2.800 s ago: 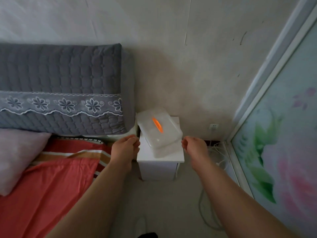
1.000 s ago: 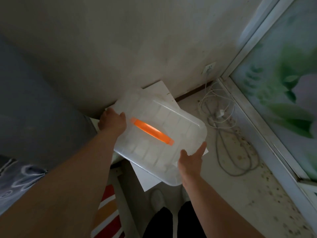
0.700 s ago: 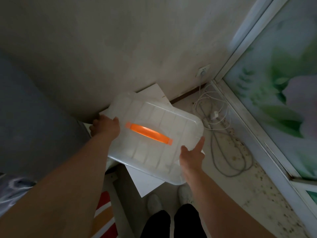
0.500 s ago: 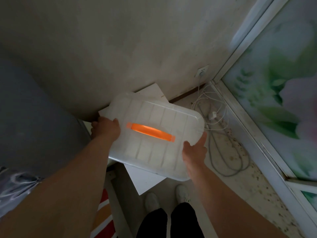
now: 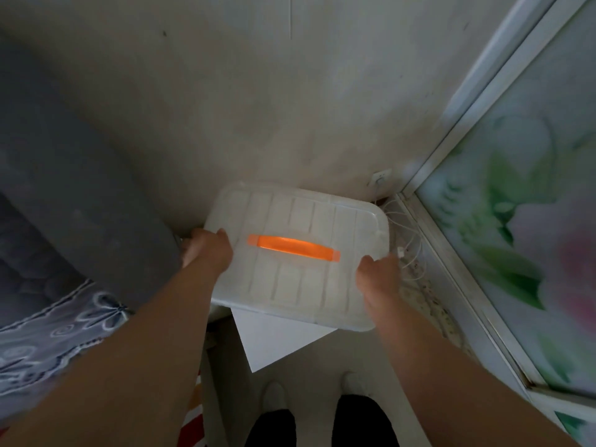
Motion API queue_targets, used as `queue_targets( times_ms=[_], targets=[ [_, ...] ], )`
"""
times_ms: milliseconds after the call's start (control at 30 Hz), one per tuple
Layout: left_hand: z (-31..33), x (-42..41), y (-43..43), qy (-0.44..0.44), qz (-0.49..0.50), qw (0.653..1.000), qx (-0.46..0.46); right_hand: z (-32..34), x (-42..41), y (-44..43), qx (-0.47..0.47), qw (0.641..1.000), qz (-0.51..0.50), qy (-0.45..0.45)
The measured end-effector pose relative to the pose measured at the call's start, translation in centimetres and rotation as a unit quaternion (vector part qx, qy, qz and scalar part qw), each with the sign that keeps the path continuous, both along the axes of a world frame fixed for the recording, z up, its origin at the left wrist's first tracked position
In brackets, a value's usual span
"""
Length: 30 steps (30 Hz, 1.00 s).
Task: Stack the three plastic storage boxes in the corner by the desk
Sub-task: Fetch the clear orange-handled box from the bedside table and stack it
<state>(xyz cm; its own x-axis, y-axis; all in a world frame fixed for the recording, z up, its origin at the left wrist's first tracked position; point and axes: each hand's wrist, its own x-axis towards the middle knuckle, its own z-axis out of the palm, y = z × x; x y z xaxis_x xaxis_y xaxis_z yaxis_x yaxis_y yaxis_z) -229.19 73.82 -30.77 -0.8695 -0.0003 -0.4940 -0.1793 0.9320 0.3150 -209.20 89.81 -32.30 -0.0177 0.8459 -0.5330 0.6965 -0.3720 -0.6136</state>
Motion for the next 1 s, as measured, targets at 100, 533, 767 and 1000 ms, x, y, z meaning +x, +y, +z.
queue_targets(
  times_ms=[100, 533, 767, 1000],
  targets=[
    [1.8, 1.6, -0.2, 0.000, 0.046, 0.999, 0.003, 2.0, 0.3, 2.0, -0.006, 0.999, 0.040, 0.001],
    [7.2, 11.9, -1.7, 0.036, 0.266, 0.963, 0.021, 8.1, 0.1, 7.9, 0.028, 0.966, 0.257, 0.014],
    [8.6, 17.8, -6.3, 0.048, 0.364, 0.930, 0.029, 10.4, -0.7, 4.9, 0.035, 0.940, 0.338, 0.034],
    [10.9, 23.6, -12.3, 0.091, 0.443, 0.890, 0.056, 12.4, -0.6, -1.0, 0.064, 0.895, 0.438, 0.058]
  ],
)
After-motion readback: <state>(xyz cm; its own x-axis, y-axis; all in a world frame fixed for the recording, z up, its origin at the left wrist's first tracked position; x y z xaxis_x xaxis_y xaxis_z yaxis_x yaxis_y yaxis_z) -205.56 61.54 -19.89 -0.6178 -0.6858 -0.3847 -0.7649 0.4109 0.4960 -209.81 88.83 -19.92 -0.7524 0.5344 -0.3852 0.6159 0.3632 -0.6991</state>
